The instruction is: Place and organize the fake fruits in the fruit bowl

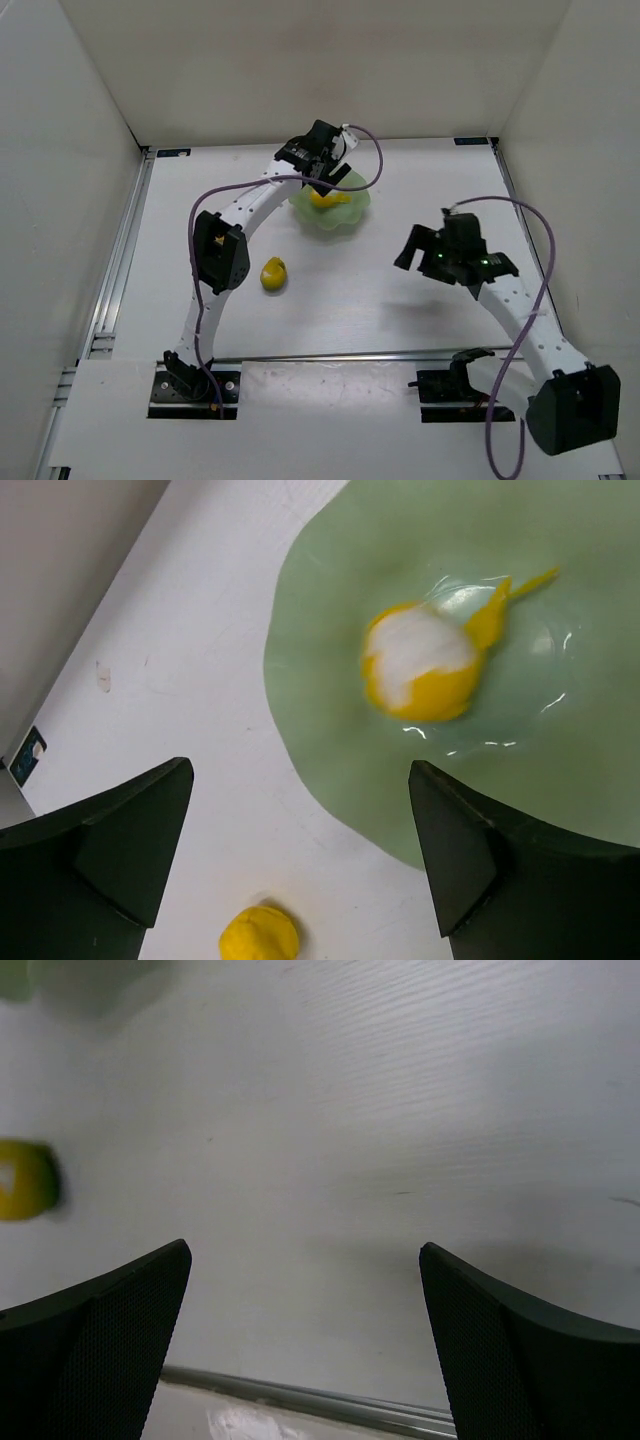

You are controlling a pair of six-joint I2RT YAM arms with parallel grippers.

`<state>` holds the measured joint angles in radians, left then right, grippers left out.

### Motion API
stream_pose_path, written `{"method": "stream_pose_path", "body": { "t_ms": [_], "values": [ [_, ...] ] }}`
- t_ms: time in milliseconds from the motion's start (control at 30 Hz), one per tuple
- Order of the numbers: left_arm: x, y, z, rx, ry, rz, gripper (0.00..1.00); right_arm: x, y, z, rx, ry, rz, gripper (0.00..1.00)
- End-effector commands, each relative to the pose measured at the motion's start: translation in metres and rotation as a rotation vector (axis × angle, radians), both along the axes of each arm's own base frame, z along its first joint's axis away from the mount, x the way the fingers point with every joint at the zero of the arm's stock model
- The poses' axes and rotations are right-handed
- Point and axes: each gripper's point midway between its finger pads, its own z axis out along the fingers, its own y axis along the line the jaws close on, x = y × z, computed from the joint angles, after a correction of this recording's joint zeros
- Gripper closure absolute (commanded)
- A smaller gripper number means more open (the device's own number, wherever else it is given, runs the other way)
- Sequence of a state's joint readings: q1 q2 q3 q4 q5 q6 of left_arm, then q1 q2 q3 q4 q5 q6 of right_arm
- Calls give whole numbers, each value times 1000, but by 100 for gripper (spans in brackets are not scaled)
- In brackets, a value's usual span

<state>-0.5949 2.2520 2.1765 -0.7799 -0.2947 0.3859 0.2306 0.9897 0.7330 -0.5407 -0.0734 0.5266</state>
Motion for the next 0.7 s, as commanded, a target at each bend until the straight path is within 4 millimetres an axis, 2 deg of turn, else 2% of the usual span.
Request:
{"method": "stream_pose_path", "body": {
  "t_ms": [0, 33, 67, 100, 133, 167, 200, 233, 267, 300, 333, 367, 400, 433, 467, 500, 533, 567, 600, 633, 667],
  "values": [
    [-4, 26, 111, -139, -204, 130, 0, 18, 56, 31, -30, -168, 194, 1],
    [-7, 35, 120, -161, -213, 153, 0, 22, 75, 32, -25, -171, 250, 1],
    [-8, 55, 116, -172, -198, 204, 0, 26, 94, 39, -8, -203, 292, 1],
    [-19, 71, 142, -208, -235, 229, 0, 19, 120, 41, -6, -211, 378, 1],
    [-23, 83, 147, -224, -234, 246, 0, 27, 143, 45, -5, -203, 417, 1],
    [-27, 108, 135, -224, -201, 292, 0, 30, 161, 49, -10, -210, 460, 1],
    [-33, 123, 136, -225, -197, 312, 0, 26, 188, 32, -34, -166, 531, 1],
    [-46, 142, 151, -237, -223, 334, 0, 27, 208, 35, -23, -165, 567, 1],
    [-49, 168, 146, -224, -216, 384, 0, 26, 227, 36, -13, -155, 606, 1],
    [-60, 187, 122, -179, -172, 425, 0, 27, 264, 38, 8, -138, 673, 1],
    [-71, 205, 126, -175, -184, 459, 0, 30, 281, 37, 4, -128, 692, 1],
    [-76, 234, 118, -171, -173, 531, 0, 21, 290, 26, -29, -51, 711, 1],
    [-88, 251, 96, -143, -128, 577, 0, 38, 323, 27, -11, -33, 706, 1],
    [-97, 266, 97, -157, -140, 619, 0, 42, 332, 23, -9, -4, 704, 1],
    [-105, 280, 90, -155, -128, 659, 0, 40, 343, 17, -15, 25, 708, 1],
    [-117, 304, 72, -149, -92, 727, 0, 35, 349, -11, -40, 106, 688, 1],
    [-123, 315, 71, -158, -98, 749, 0, 40, 357, -7, -26, 110, 671, 1],
    [-129, 324, 65, -165, -85, 778, 0, 37, 357, -31, -45, 176, 659, 1],
    [-137, 340, 59, -166, -73, 821, 0, 30, 355, -38, -47, 234, 650, 1],
    [-146, 346, 44, -161, -37, 837, 0, 23, 355, -46, -39, 277, 658, 1],
    [-153, 352, 41, -165, -33, 862, 0, 23, 354, -50, -44, 285, 657, 1]
  ]
}}
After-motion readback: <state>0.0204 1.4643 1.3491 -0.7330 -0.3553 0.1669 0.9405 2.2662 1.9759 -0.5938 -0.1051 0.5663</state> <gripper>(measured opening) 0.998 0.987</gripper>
